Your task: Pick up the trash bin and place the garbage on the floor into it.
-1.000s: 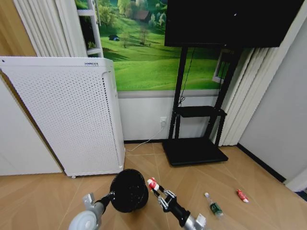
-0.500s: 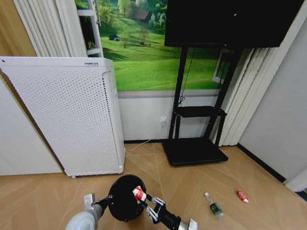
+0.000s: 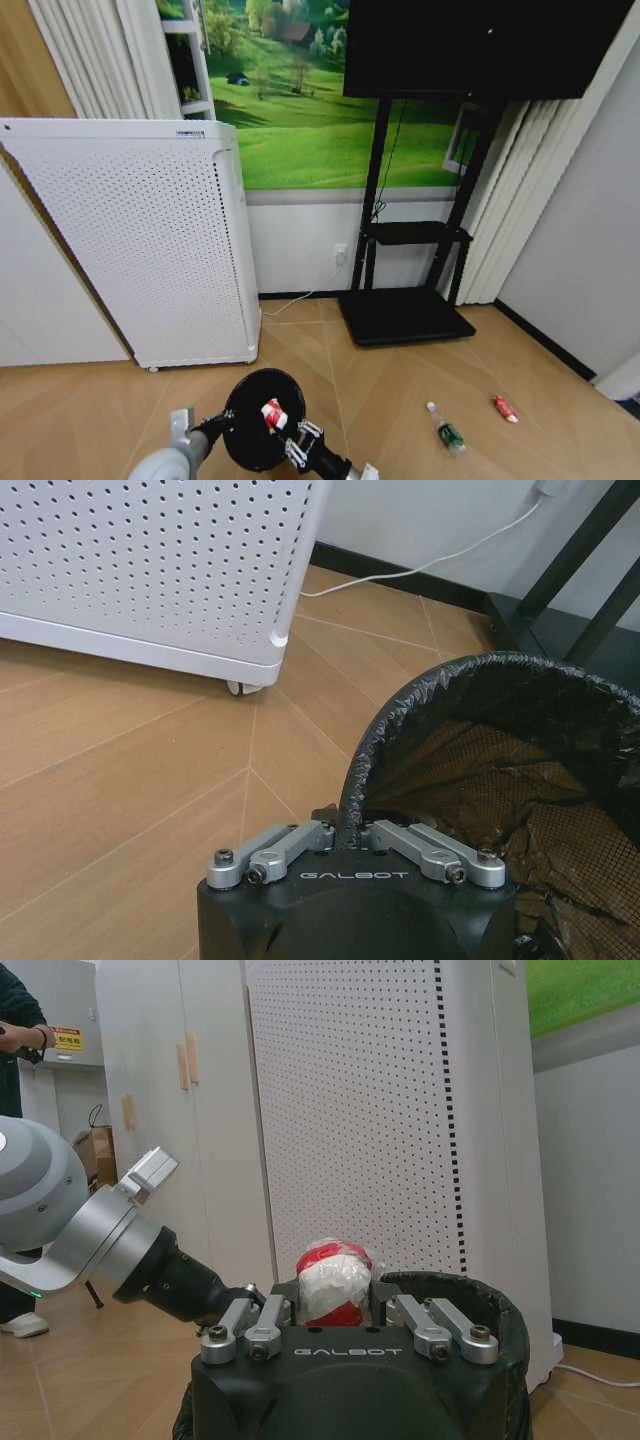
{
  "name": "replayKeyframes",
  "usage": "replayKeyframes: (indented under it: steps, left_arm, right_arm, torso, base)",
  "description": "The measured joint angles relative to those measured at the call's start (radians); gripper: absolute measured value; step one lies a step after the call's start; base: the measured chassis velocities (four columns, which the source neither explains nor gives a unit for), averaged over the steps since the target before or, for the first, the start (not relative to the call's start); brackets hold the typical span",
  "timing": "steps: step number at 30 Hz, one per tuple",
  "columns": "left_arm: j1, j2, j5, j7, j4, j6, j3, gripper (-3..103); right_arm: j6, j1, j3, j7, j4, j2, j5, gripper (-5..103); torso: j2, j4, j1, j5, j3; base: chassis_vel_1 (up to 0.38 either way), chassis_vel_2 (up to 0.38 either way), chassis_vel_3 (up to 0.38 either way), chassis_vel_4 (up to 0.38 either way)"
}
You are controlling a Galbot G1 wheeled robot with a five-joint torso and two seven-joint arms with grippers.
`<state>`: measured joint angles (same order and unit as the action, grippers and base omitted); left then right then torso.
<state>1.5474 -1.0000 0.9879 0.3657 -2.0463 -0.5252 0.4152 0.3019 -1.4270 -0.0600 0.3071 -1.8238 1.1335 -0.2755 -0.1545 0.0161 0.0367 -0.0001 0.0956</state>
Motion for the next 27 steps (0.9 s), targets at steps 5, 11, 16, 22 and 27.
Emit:
replayKeyframes:
  steps: [5,11,16,22,27]
  left_arm:
    - [0.005,-0.007,-0.004,0.006,0.005,0.004,0.002,3]
    - [0.004,-0.021,0.000,0.014,0.013,0.006,0.008,3]
    - [0.011,-0.039,0.029,0.038,0.014,0.009,0.054,3]
    - [0.023,-0.036,0.079,0.049,0.018,0.012,0.147,3]
    - [0.025,-0.040,0.086,0.051,0.021,0.012,0.168,3]
  right_arm:
    - [-0.001,-0.002,0.004,-0.015,-0.001,0.004,-0.008,55]
    - [0.000,-0.012,0.010,-0.030,-0.008,0.007,-0.016,77]
    - [-0.018,-0.030,0.051,-0.061,-0.048,-0.001,-0.075,93]
    - [-0.023,-0.048,0.130,-0.073,-0.064,-0.029,-0.121,100]
    - [-0.023,-0.051,0.146,-0.070,-0.059,-0.024,-0.128,100]
  torso:
    - [0.000,0.0000,0.000,0.0000,0.000]
    - [0.000,0.0000,0.000,0.0001,0.000]
    - [0.000,0.0001,0.000,0.0001,0.000]
    - [0.000,0.0001,0.000,0.0000,0.000]
    - [0.000,0.0000,0.000,0.0001,0.000]
  base:
    - [0.000,0.000,0.000,0.000]
    - [0.000,0.000,0.000,0.000]
    - [0.000,0.000,0.000,0.000]
    - [0.000,0.000,0.000,0.000]
    - [0.000,0.000,0.000,0.000]
